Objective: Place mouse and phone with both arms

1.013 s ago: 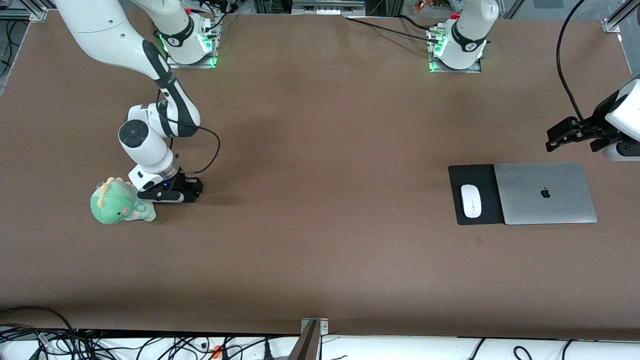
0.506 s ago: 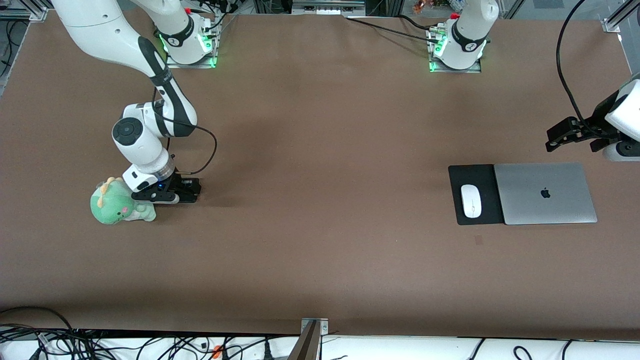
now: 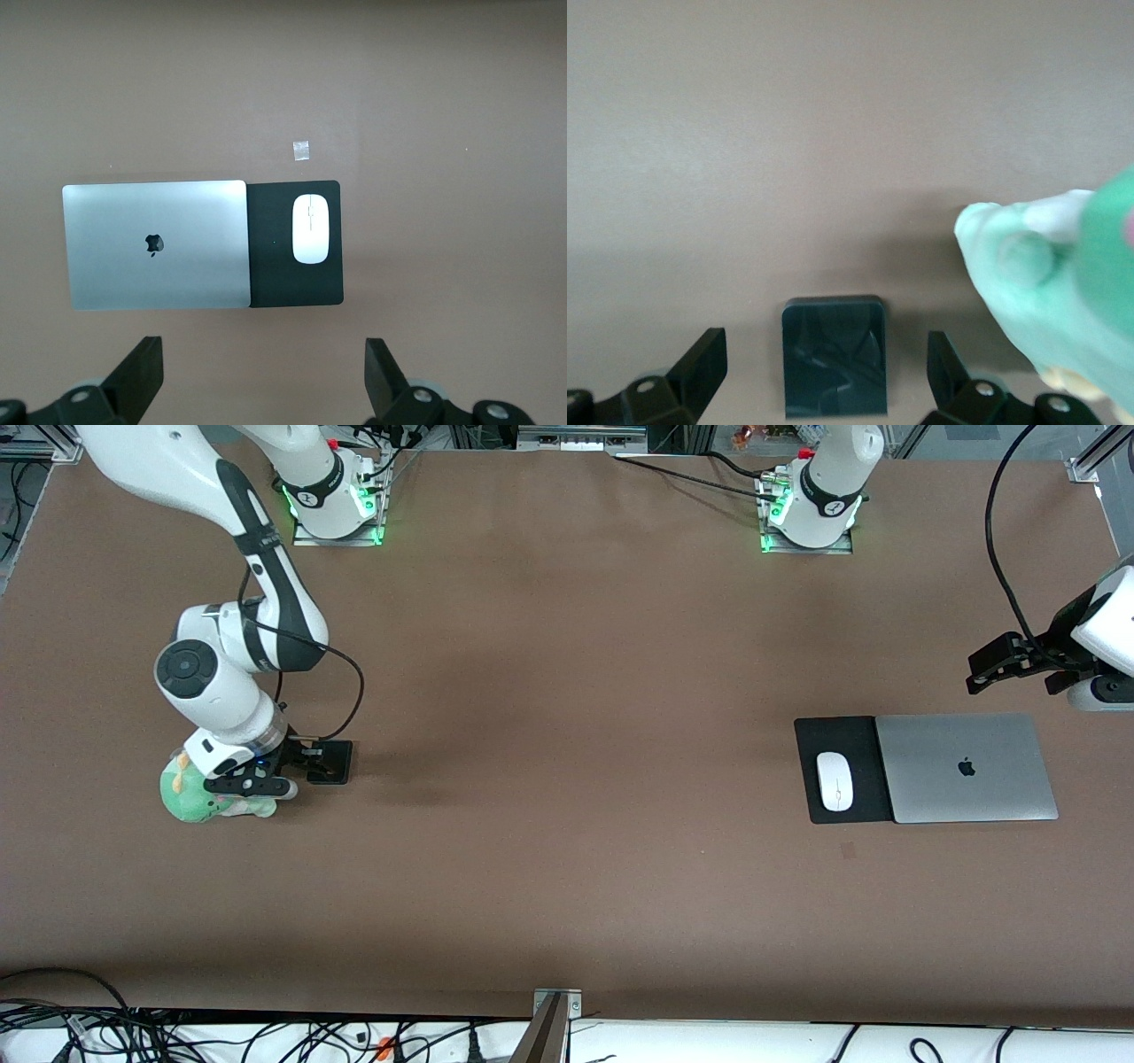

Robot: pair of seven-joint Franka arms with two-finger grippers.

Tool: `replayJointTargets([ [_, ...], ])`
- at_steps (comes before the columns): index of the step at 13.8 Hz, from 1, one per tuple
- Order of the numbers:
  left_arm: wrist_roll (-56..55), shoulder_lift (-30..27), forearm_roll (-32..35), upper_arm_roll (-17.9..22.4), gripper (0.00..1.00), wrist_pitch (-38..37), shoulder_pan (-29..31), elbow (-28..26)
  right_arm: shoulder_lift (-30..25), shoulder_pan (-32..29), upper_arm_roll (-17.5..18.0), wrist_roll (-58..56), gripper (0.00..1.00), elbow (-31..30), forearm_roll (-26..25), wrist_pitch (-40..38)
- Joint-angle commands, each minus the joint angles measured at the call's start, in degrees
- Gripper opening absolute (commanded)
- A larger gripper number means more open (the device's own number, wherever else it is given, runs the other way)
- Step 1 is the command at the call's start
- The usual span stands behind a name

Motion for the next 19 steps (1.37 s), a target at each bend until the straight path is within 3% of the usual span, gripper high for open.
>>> replayJointTargets([
  [1, 0.7, 0.9, -1.1, -0.1, 1.00, -0.8, 0.2, 1.8, -5.0, -0.6, 0.1, -2.0, 1.00, 0.7, 0.7, -7.4],
  [6, 0.7, 0.9, -1.1, -0.1, 1.00, -0.8, 0.2, 1.8, -14.5, -1.6, -2.8, -6.7, 1.00, 2.3, 0.6, -17.7],
  [8, 0.7, 0.9, -1.1, -0.1, 1.00, -0.8, 0.2, 1.8, -15.5, -4.5, -1.1, -8.0, 1.00, 6.2, 0.5, -25.4],
  [11, 0.7, 0.9, -1.2, -0.1, 1.00, -0.8, 0.2, 1.8, -15.5, -10.4, 5.3, -7.7, 1.00, 16.5, 0.8, -40.9],
  [12, 0.7, 0.9, -1.1, -0.1, 1.00, -0.7, 0.2, 1.8, -16.0, -11.0, 5.6, -7.7, 1.00, 18.3, 0.8, -44.0],
  [19, 0.7, 0.9, -1.1, -0.1, 1.00, -0.8, 0.2, 1.8, -21.1, -12.8, 5.2, -7.7, 1.00, 19.7, 2.7, -51.0],
])
